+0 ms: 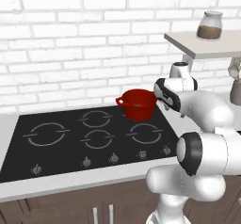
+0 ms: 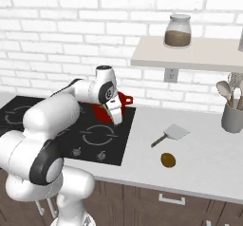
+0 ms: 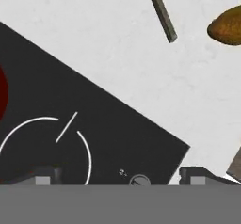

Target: Put the broccoli and avocado in the pot. Retrieve the spatula and lightly stir the vegetables in the pot.

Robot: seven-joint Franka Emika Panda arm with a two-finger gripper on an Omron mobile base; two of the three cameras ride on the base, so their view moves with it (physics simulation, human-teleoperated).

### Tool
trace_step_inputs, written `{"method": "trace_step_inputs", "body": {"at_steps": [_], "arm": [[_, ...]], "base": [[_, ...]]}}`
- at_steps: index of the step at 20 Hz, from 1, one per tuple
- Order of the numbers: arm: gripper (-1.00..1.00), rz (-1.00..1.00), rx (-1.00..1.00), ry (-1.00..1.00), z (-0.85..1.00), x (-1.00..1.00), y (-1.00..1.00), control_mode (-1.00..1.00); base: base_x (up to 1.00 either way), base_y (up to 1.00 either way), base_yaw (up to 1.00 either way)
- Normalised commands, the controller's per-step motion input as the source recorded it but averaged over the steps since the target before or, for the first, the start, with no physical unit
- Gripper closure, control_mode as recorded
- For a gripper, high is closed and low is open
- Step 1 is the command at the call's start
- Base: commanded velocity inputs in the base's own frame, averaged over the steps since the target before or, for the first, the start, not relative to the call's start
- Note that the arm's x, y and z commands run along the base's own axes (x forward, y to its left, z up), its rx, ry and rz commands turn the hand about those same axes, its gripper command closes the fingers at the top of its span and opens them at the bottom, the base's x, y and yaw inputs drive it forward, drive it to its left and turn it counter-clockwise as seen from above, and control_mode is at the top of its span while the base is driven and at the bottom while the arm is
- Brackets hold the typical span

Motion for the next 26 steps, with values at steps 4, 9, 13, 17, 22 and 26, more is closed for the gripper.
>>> {"method": "trace_step_inputs", "body": {"at_steps": [4,9,13,17,22,26], "arm": [[-1.00,0.33,-0.18,0.00,-0.36,-0.49,-0.80,-1.00],[-1.00,0.31,-0.16,0.00,-0.27,-0.44,-0.87,-1.00],[-1.00,0.25,-0.04,0.00,-0.11,-0.47,-0.98,-1.00],[-1.00,0.11,0.08,0.09,0.03,-0.31,-0.86,-1.00],[-1.00,0.00,0.06,0.05,0.00,0.01,-0.41,-1.00],[-1.00,0.00,0.00,0.00,-0.01,0.12,-0.17,-1.00]], "base": [[0.00,0.00,0.00],[0.00,0.00,0.00],[0.00,0.00,0.00],[0.00,0.00,0.00],[0.00,0.00,0.00],[0.00,0.00,0.00]]}}
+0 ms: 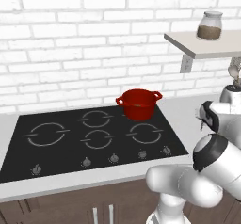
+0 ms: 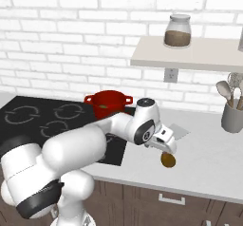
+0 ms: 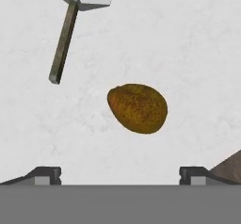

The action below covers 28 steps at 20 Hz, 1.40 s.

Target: Put the broccoli and avocado in the pot. Retrieve the spatula and lightly stir the vegetables in the pot.

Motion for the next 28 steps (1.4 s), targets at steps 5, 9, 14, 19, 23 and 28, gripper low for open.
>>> {"method": "trace_step_inputs", "body": {"at_steps": [5,9,14,19,23,28], "arm": [[-1.00,0.00,0.00,0.00,-0.15,0.14,-0.16,-1.00],[-1.00,0.06,0.02,0.02,-0.15,0.28,-0.22,-1.00],[-1.00,0.28,0.01,0.07,-0.04,0.17,-0.43,-1.00],[-1.00,0.35,0.00,0.09,-0.04,0.00,-0.20,-1.00],[-1.00,0.18,0.00,0.06,-0.12,0.00,0.00,-1.00],[-1.00,0.11,0.00,0.09,-0.09,0.00,0.00,-1.00]], "base": [[0.00,0.00,0.00],[0.00,0.00,0.00],[0.00,0.00,0.00],[0.00,0.00,0.00],[0.00,0.00,0.00],[0.00,0.00,0.00]]}}
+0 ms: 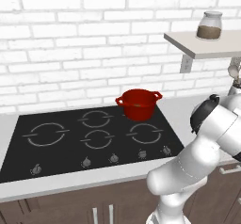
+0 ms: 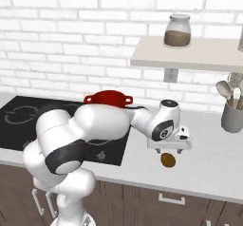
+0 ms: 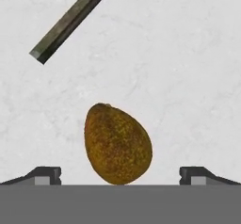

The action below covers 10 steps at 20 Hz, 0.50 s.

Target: Put the broccoli and avocado in the pot. Retrieve the spatula and lightly stir the vegetables in the pot.

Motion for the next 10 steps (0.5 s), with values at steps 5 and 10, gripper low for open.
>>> {"method": "trace_step_inputs", "body": {"at_steps": [5,10], "arm": [[-1.00,0.06,0.00,0.03,-0.30,0.00,0.08,-1.00],[-1.00,0.06,0.03,0.00,-0.31,0.00,0.01,-1.00]], "base": [[0.00,0.00,0.00],[0.00,0.00,0.00]]}}
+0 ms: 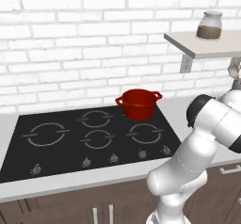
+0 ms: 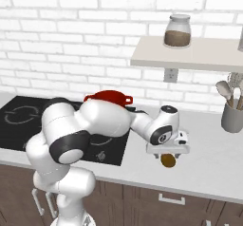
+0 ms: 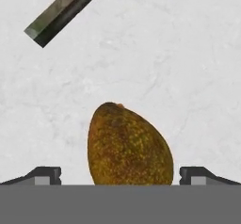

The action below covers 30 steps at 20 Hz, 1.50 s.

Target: Put the broccoli and avocado in the pot. Retrieve the spatula and lightly stir the vegetables in the pot.

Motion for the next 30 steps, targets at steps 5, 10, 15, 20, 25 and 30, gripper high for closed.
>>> {"method": "trace_step_inputs", "body": {"at_steps": [5,10,15,20,25,30], "arm": [[-1.00,0.06,0.03,0.00,-0.24,0.00,0.00,-1.00],[-1.00,0.06,0.01,0.00,-0.24,0.00,0.00,-1.00],[1.00,0.05,0.00,0.00,-0.29,0.00,0.06,-1.00],[1.00,0.02,0.00,0.00,-0.03,0.00,0.00,-1.00],[1.00,0.00,0.05,-0.15,0.29,-0.06,0.30,-1.00],[1.00,-0.15,0.03,-0.19,0.65,0.00,0.89,-1.00]], "base": [[0.00,0.00,0.00],[0.00,0.00,0.00],[0.00,0.00,0.00],[0.00,0.00,0.00],[0.00,0.00,0.00],[0.00,0.00,0.00]]}}
